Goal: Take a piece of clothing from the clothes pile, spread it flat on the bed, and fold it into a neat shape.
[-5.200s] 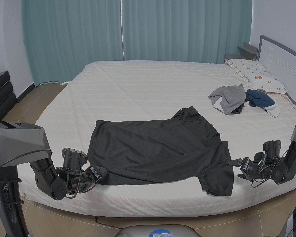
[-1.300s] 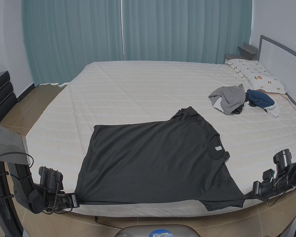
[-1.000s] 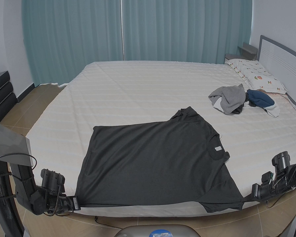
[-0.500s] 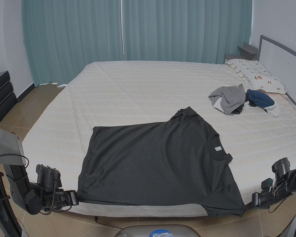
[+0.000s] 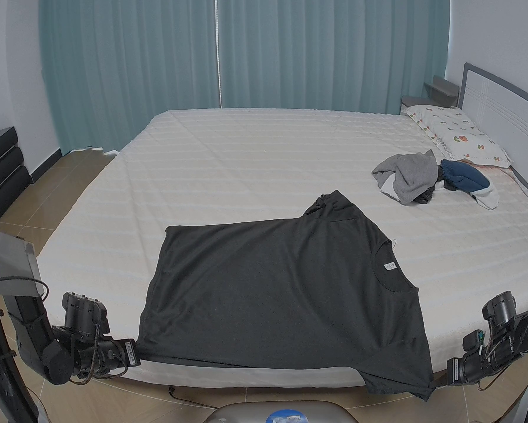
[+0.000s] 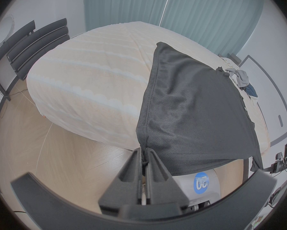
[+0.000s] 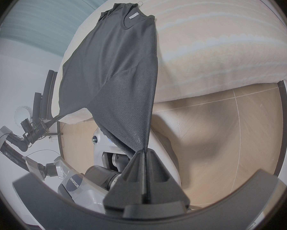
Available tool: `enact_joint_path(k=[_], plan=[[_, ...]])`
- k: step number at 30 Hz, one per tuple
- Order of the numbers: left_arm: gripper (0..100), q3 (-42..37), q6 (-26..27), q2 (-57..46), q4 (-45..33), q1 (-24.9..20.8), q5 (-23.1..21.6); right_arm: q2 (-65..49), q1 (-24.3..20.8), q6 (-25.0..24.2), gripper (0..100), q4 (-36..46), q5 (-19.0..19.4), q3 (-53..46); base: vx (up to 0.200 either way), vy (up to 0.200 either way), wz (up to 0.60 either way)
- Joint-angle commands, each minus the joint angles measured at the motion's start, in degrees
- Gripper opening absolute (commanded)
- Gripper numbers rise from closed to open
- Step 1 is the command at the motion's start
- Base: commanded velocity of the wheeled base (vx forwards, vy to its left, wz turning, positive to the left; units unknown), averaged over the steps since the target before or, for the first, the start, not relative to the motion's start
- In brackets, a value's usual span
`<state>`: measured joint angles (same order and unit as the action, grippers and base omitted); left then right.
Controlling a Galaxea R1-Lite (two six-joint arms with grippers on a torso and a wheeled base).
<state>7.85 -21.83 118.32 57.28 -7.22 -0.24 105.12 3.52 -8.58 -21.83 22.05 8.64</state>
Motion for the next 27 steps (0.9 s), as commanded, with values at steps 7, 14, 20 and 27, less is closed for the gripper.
enact_joint_path(k=[7, 14, 20, 27], plan=[[0, -2.6, 2.8, -0.5, 0.1, -0.3, -0.2, -4.5, -0.3, 0.2, 0, 0.1, 0.0, -3.3, 0.000, 0.000, 0.00], [0, -4.7, 5.7, -0.4, 0.2, -0.3, -0.1, -4.8, -0.8, 0.2, 0, -0.1, -0.2, -5.4, 0.000, 0.000, 0.00], [0, -6.6, 7.9, -0.5, 0.0, -0.3, 0.0, -6.8, -1.2, 0.4, 0, 0.1, -0.4, -6.2, 0.000, 0.000, 0.00], [0, -5.5, 8.2, -0.6, 0.2, -0.3, -0.2, -10.0, -1.6, 0.1, 0, -0.1, -1.2, -4.4, 0.000, 0.000, 0.00]])
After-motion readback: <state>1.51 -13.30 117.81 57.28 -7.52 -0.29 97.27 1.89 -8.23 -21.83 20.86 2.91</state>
